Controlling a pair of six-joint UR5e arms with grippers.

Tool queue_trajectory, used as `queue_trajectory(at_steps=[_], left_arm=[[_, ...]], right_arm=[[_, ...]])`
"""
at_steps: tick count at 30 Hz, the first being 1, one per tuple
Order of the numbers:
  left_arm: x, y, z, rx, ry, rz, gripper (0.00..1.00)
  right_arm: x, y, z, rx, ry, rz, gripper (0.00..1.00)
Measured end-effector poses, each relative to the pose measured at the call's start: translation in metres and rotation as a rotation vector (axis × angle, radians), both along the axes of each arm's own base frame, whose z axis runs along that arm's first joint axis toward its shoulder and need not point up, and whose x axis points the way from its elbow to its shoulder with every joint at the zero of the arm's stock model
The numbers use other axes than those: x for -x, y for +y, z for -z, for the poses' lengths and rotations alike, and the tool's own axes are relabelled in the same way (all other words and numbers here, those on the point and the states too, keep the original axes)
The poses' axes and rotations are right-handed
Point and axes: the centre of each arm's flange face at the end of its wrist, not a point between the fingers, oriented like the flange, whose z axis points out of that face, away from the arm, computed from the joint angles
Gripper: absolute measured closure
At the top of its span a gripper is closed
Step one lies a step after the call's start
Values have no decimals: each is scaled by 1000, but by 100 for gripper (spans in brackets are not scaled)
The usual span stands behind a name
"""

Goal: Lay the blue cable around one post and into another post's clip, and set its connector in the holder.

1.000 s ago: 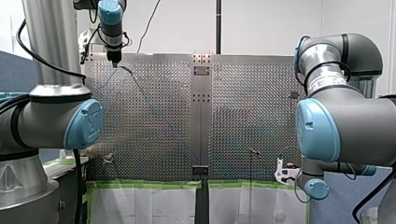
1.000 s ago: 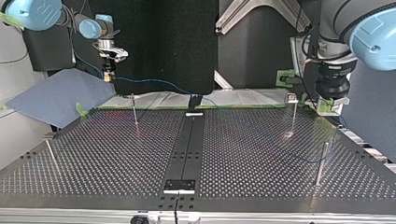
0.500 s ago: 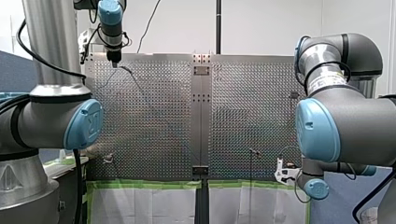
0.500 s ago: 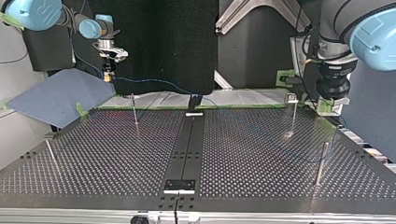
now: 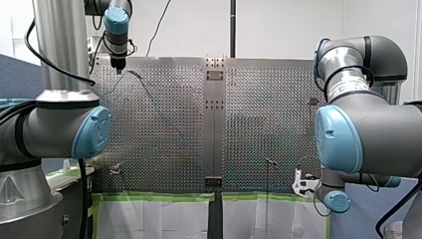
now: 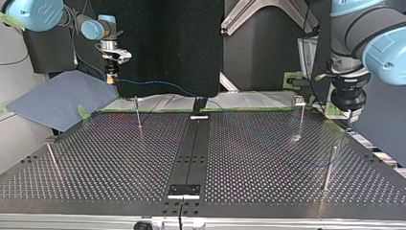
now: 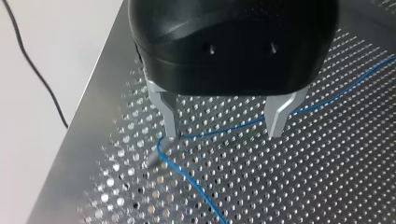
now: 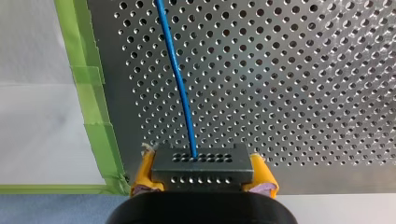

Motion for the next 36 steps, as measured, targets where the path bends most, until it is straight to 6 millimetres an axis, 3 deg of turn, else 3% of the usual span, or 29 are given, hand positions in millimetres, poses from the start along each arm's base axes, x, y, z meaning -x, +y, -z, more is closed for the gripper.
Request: queue_trajectory(at_steps=[10,29,36], left_arm=[[-38,23,20,107,-59,-20,9],[-71,33,24,284,-235,47,9],[-74,46,41,350,-264,47,9]], right_arm=[[-1,1,0,-2,1,-2,100],[-2,1,0,-3,6,-4,100],[-2,1,0,-3,6,-4,100]])
